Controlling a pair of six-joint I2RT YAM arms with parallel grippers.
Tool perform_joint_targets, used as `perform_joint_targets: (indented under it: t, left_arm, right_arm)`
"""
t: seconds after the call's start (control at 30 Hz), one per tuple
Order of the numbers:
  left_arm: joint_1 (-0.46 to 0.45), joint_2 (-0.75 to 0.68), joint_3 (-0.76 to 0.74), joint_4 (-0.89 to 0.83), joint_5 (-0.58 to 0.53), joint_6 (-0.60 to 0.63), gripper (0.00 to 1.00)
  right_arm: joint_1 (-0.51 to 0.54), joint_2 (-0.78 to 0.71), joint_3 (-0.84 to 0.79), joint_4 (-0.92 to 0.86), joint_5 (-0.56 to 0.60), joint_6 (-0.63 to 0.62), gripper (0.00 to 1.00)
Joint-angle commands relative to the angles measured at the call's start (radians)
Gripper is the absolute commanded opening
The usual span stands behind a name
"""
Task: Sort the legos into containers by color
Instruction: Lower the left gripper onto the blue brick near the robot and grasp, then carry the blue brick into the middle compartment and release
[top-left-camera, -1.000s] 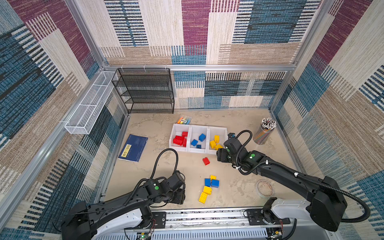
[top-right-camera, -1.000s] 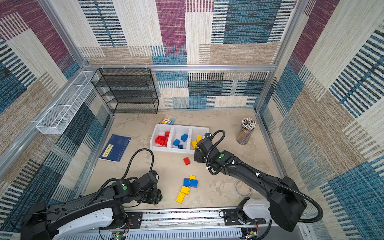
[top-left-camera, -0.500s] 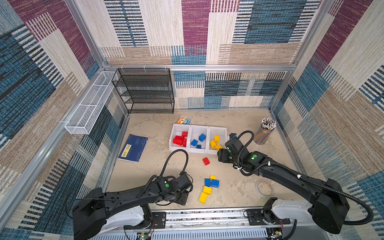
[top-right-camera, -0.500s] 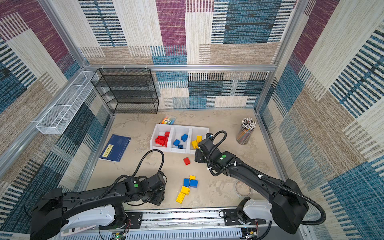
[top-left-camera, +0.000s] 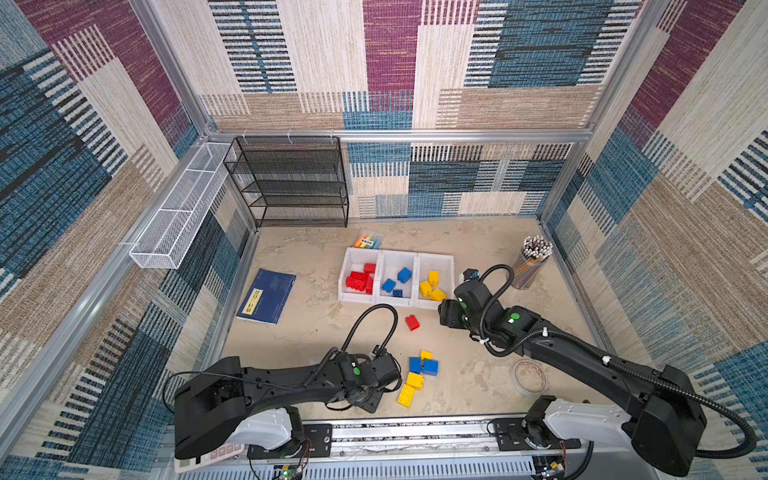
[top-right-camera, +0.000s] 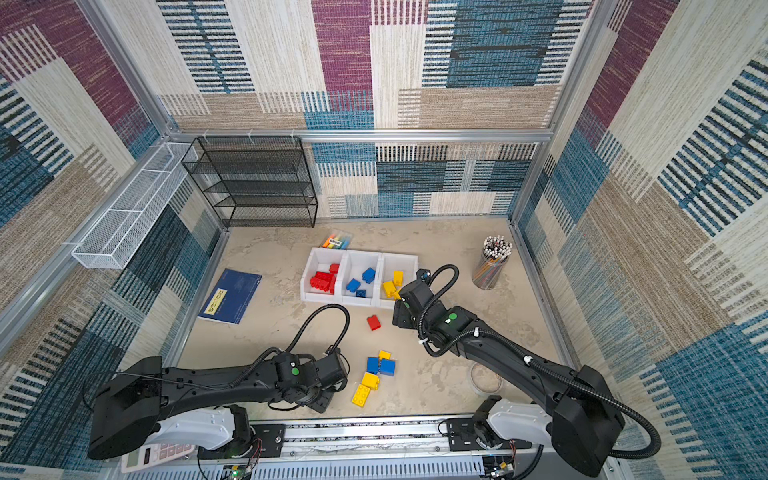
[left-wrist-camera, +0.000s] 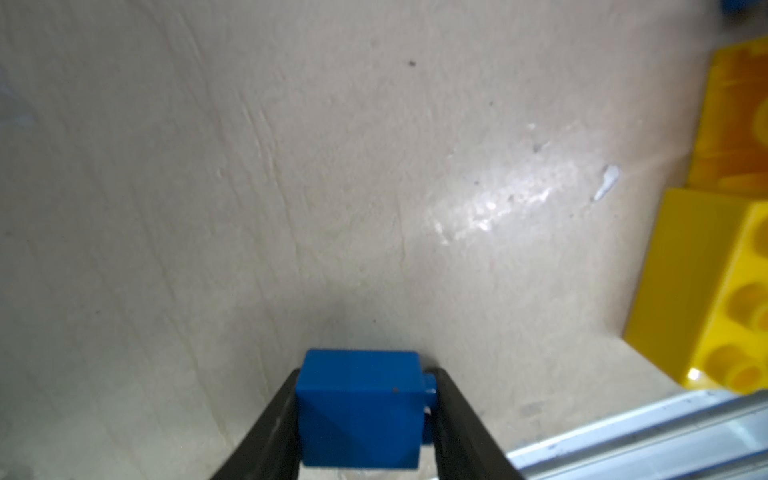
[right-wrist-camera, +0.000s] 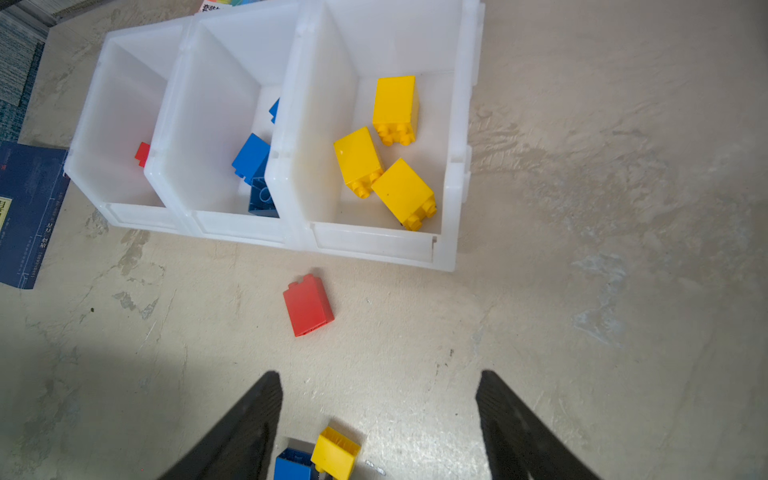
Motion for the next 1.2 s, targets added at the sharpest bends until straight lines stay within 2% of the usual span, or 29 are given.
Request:
perform_joint_targets:
  t: [0.0, 0.23, 0.43, 0.57, 0.67, 0.8, 0.9, 1.17]
  left_arm:
    - [-0.002, 0.011, 0.009, 0.008, -0.031, 0.015, 0.48]
    - [-0.001, -0.012, 0.028, 0.077, -0.029, 0.026, 0.42]
    - [0.028, -0.001, 0.142, 0.072, -0.033, 0.082, 0.43]
    - [0.129, 0.019, 0.223, 0.094, -0.013, 0.165, 0.42]
    - [0.243, 0.065, 0.315, 0.107, 0.027, 0.258, 0.42]
    - [0.389, 0.197, 0.472, 0.128, 0.079, 0.375, 0.42]
    - [0.474, 0.331, 0.605, 0.129, 0.135, 0.414, 0.43]
    - [0.589, 0.65, 0.955, 0.076, 0.21, 0.462, 0.43]
  right_arm:
    - [0.001, -0.022, -0.008, -0.015, 0.025, 0.017, 0.76]
    - [0.001, -0.067, -0.03, -0.031, 0.047, 0.03, 0.76]
    - [0.001, -0.098, -0.041, -0.043, 0.067, 0.04, 0.76]
    - [0.001, -0.106, -0.039, -0.042, 0.073, 0.04, 0.75]
    - [0.001, -0.108, -0.033, -0.045, 0.077, 0.036, 0.75]
    - [0.001, -0.106, -0.027, -0.041, 0.089, 0.031, 0.74]
    - [0.001, -0.095, -0.028, -0.027, 0.084, 0.029, 0.74]
    - [-0.013, -0.033, 0.021, -0.034, 0.098, -0.017, 0.74]
